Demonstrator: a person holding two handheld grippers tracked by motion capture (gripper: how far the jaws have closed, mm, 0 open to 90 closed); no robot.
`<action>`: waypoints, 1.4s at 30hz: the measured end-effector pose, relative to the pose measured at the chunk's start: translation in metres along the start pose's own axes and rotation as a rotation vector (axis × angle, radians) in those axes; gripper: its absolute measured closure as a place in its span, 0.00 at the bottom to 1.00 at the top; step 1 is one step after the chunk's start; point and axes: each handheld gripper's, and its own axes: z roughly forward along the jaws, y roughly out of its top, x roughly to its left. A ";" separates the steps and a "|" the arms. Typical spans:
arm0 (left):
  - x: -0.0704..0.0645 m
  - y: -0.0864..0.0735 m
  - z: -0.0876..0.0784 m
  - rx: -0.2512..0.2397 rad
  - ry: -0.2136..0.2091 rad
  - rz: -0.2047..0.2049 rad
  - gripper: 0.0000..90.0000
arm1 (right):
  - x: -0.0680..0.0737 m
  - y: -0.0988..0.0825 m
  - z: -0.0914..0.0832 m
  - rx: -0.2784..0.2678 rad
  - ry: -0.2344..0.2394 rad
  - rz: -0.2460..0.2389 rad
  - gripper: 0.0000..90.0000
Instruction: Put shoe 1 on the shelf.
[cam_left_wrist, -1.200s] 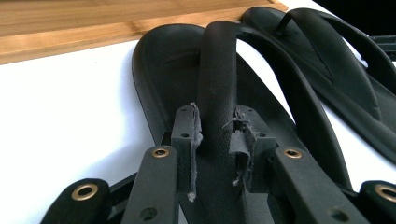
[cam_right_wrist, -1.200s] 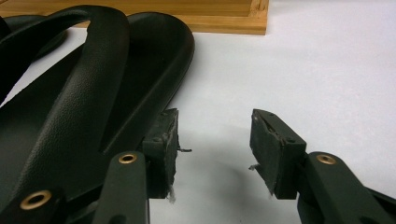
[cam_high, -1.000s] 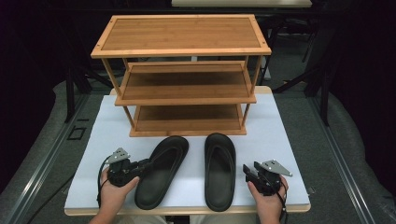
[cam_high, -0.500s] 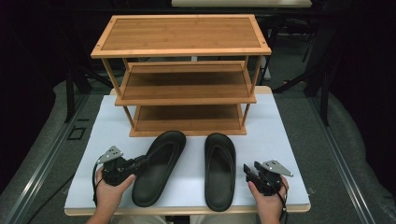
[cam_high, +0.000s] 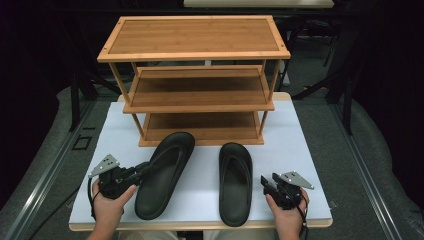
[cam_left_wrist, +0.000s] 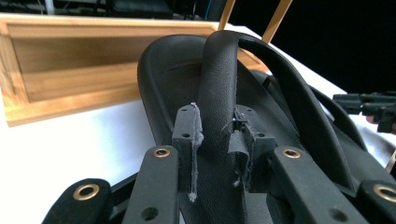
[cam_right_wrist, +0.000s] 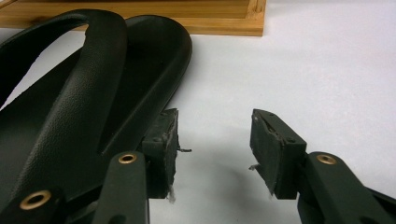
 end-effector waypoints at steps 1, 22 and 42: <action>0.000 0.001 -0.001 -0.008 0.000 0.001 0.80 | 0.000 0.000 0.000 0.000 0.000 0.000 0.57; -0.002 0.020 -0.041 -0.136 0.014 0.008 0.80 | 0.000 -0.001 0.002 -0.014 0.002 0.005 0.57; -0.009 0.032 -0.062 -0.192 0.012 0.024 0.80 | -0.001 -0.001 0.001 0.000 0.001 0.005 0.57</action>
